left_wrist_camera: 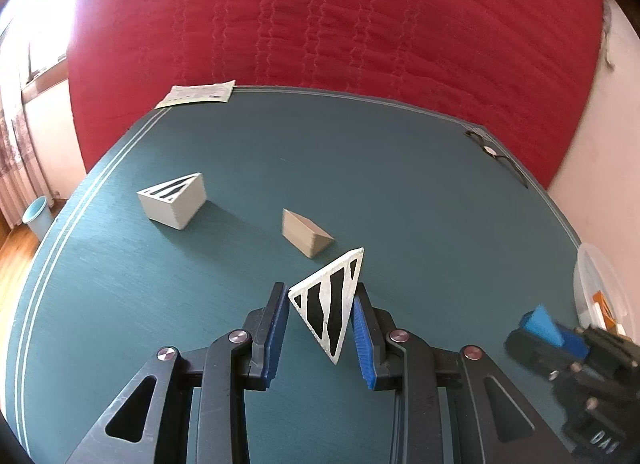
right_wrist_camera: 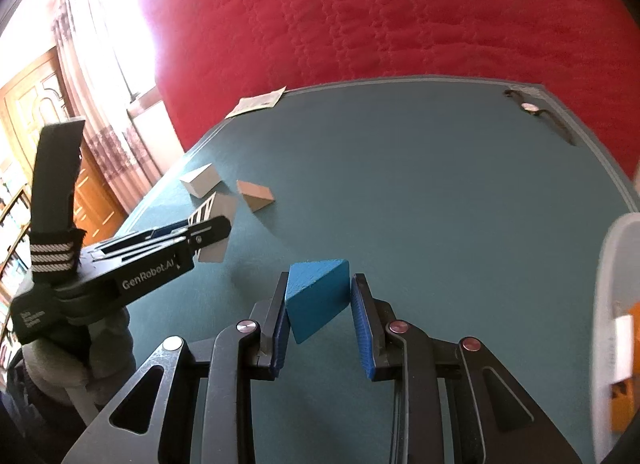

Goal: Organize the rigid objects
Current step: 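Carry the blue block and striped triangle with both grippers over the clear bowl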

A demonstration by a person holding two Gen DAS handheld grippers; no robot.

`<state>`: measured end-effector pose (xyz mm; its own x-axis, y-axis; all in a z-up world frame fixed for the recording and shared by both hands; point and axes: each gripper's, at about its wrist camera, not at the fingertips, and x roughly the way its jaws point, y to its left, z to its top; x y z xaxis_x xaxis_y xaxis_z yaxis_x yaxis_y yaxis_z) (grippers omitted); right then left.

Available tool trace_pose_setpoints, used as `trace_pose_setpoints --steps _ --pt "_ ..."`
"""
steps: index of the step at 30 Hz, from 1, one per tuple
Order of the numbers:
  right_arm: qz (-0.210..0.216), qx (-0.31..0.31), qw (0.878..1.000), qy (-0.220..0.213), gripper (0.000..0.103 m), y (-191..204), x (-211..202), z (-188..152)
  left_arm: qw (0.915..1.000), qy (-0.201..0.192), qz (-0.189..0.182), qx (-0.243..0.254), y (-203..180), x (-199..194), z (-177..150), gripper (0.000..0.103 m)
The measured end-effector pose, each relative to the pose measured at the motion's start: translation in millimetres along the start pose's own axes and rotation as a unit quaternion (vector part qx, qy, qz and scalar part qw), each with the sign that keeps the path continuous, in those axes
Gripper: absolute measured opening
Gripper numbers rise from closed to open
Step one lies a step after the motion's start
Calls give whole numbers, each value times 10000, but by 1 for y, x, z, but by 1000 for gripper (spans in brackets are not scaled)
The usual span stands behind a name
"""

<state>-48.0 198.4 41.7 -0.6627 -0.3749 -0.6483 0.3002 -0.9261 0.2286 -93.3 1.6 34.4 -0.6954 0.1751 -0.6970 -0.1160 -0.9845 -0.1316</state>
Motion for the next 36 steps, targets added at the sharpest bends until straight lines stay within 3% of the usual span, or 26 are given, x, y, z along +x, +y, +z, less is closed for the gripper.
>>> trace_pose_setpoints --steps 18,32,36 --pt "-855 924 9902 -605 29 -93 -92 -12 9993 163 -244 227 -33 -4 -15 33" --pt "-1615 1597 9705 -814 29 -159 -122 -25 9980 250 -452 373 -60 -9 -23 33" --pt "-1665 1828 9657 -789 29 -177 -124 -30 9973 265 -516 447 -69 -10 -24 33"
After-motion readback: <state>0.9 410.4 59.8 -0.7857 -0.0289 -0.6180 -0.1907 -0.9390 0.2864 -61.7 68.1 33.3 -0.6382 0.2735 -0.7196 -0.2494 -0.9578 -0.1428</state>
